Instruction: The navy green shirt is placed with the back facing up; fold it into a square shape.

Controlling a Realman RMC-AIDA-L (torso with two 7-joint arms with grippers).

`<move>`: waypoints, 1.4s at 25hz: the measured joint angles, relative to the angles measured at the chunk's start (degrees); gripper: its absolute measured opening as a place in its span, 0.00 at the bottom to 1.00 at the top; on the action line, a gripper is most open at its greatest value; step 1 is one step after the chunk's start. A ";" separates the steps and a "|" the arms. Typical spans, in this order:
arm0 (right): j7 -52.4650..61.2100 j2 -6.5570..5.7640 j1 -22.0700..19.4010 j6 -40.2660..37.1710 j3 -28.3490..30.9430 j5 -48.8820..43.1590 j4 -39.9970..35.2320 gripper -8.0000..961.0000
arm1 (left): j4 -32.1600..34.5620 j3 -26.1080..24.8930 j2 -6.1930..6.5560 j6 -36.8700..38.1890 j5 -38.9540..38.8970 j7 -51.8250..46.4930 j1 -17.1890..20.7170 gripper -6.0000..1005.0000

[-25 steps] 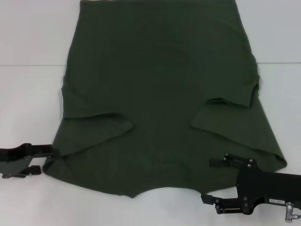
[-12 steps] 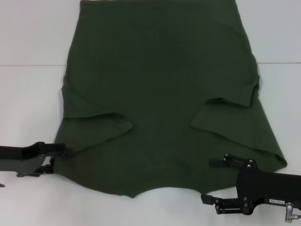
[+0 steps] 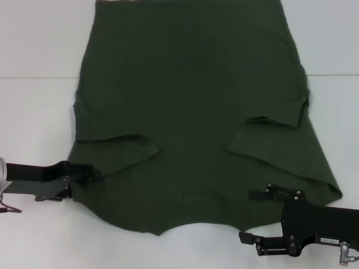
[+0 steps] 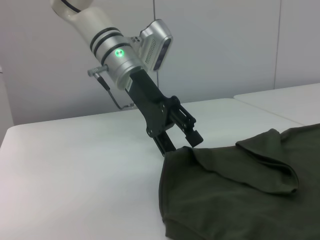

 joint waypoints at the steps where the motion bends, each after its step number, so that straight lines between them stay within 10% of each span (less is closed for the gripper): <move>1: 0.00 0.01 0.00 0.01 0.00 0.00 0.00 0.98 | -0.02 0.81 -0.03 -0.68 0.07 -0.01 -0.04 0.87; 19: 4.19 -0.05 0.13 0.35 0.47 0.10 -0.22 0.98 | 0.96 4.63 -0.34 -3.51 1.03 -0.47 -0.15 0.29; 26: 21.85 -1.01 0.26 1.02 0.35 -0.15 -5.77 0.98 | 1.11 4.50 -0.35 -3.49 0.72 0.23 0.09 0.15; 35: 78.08 -10.54 1.88 -3.82 1.91 -10.08 -22.46 0.98 | 1.25 4.31 0.00 -2.91 0.45 2.49 -0.30 0.04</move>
